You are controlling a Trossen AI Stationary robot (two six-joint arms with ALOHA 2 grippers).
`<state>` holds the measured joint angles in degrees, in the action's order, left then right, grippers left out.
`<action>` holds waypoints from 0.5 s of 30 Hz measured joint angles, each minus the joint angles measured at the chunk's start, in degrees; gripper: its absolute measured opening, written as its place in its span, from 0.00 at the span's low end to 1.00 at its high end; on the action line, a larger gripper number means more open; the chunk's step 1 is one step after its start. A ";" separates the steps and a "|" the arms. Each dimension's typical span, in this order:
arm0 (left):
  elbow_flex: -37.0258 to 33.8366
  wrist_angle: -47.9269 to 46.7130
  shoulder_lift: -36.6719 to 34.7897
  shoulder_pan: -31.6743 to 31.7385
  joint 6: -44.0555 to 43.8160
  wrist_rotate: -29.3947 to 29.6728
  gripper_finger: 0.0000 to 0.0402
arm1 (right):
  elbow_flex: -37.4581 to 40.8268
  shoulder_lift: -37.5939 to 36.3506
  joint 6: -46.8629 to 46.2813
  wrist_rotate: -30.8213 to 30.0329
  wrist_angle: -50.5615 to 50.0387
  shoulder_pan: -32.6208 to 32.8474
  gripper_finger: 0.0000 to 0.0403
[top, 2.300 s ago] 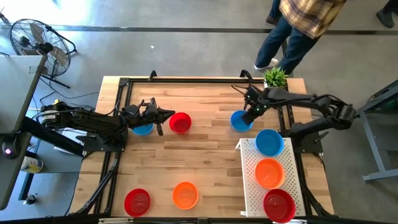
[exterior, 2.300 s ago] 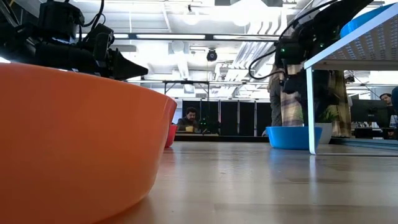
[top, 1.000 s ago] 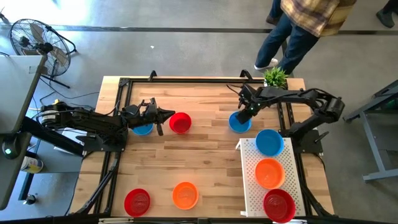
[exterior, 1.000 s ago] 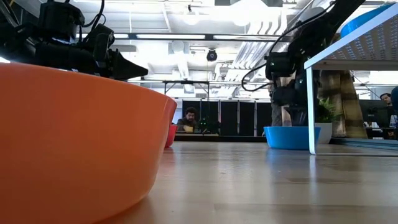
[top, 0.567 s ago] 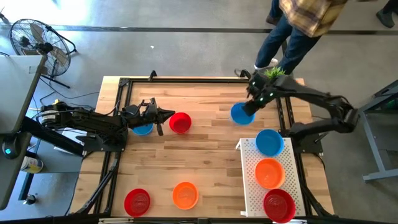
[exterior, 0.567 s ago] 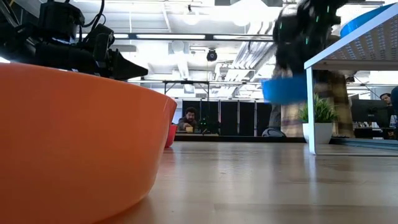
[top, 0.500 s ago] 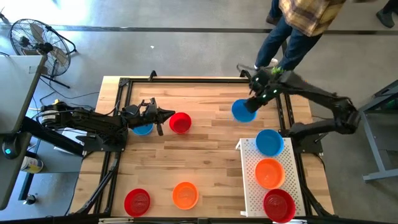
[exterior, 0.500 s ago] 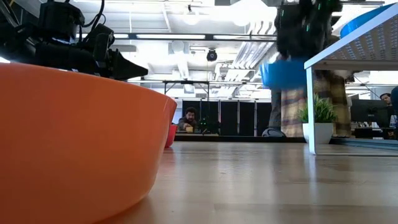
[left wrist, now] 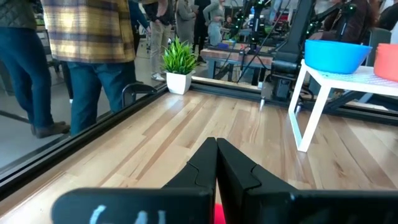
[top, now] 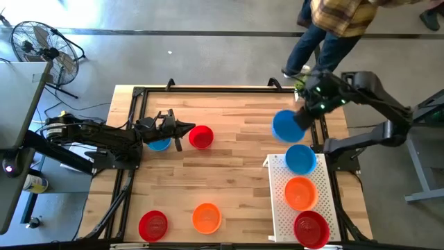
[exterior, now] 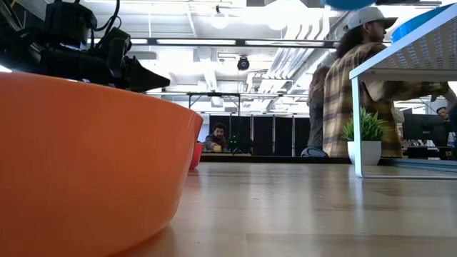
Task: Pick & Place Mini bowls
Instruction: Stack the blue bowl on top of the other blue bowl on the shelf
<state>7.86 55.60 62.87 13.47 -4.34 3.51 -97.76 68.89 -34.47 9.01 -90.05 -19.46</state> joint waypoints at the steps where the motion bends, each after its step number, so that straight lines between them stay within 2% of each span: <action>1: 0.00 -0.04 0.00 0.00 0.00 -0.02 0.00 | -0.20 -0.46 -0.88 -0.31 -0.01 2.07 0.00; 8: 0.00 -0.05 0.00 0.00 0.00 -0.02 0.00 | 7.14 -6.76 -6.92 -4.25 -0.05 14.25 0.00; 15: 0.00 -0.02 0.00 0.00 0.00 -0.02 0.00 | 18.47 -13.58 -12.83 -4.19 -0.13 19.97 0.00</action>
<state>7.86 55.57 62.87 13.47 -4.34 3.49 -79.30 55.31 -47.30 4.82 -90.19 0.51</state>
